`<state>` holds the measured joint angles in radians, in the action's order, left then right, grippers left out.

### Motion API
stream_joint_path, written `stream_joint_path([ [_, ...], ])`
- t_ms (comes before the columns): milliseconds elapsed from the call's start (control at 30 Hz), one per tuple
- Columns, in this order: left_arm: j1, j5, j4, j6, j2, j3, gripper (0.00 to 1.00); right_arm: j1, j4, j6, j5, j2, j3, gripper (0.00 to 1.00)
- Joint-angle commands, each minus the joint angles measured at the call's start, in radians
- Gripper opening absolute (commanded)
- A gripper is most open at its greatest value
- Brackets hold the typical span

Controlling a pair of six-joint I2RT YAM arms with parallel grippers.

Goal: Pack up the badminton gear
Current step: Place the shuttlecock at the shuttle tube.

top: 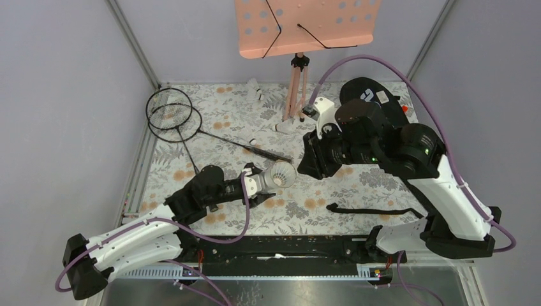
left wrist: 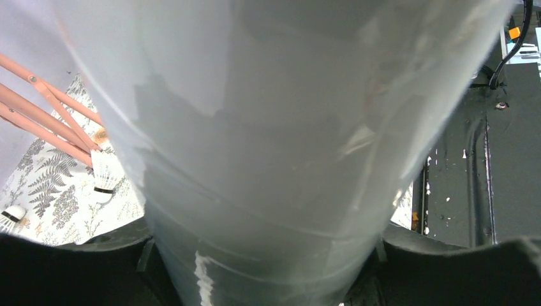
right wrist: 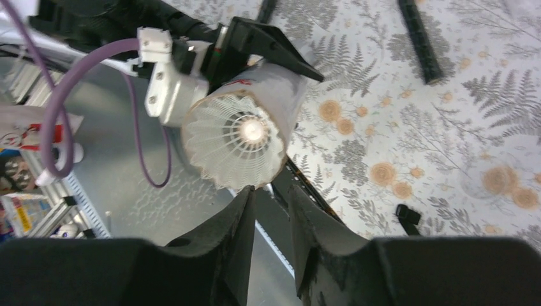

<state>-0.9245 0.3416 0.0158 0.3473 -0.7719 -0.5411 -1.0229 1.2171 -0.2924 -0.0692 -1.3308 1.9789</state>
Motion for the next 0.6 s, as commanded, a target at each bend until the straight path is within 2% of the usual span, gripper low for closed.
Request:
stream_joint_path([
  [0,-0.005,0.029,0.017,-0.034,0.008,0.003,0.49,-0.005,-0.084,0.028,-0.115,0.013,-0.039,0.31],
  [100,-0.005,0.021,0.024,-0.039,0.004,0.002,0.49,-0.006,-0.091,0.037,-0.141,-0.026,-0.039,0.3],
  [400,-0.005,0.003,0.038,-0.051,0.0,0.001,0.49,-0.081,-0.018,0.077,0.058,-0.213,0.067,0.28],
  [567,-0.005,-0.014,0.052,-0.061,0.009,0.008,0.5,-0.1,-0.032,0.079,0.064,-0.249,0.049,0.28],
])
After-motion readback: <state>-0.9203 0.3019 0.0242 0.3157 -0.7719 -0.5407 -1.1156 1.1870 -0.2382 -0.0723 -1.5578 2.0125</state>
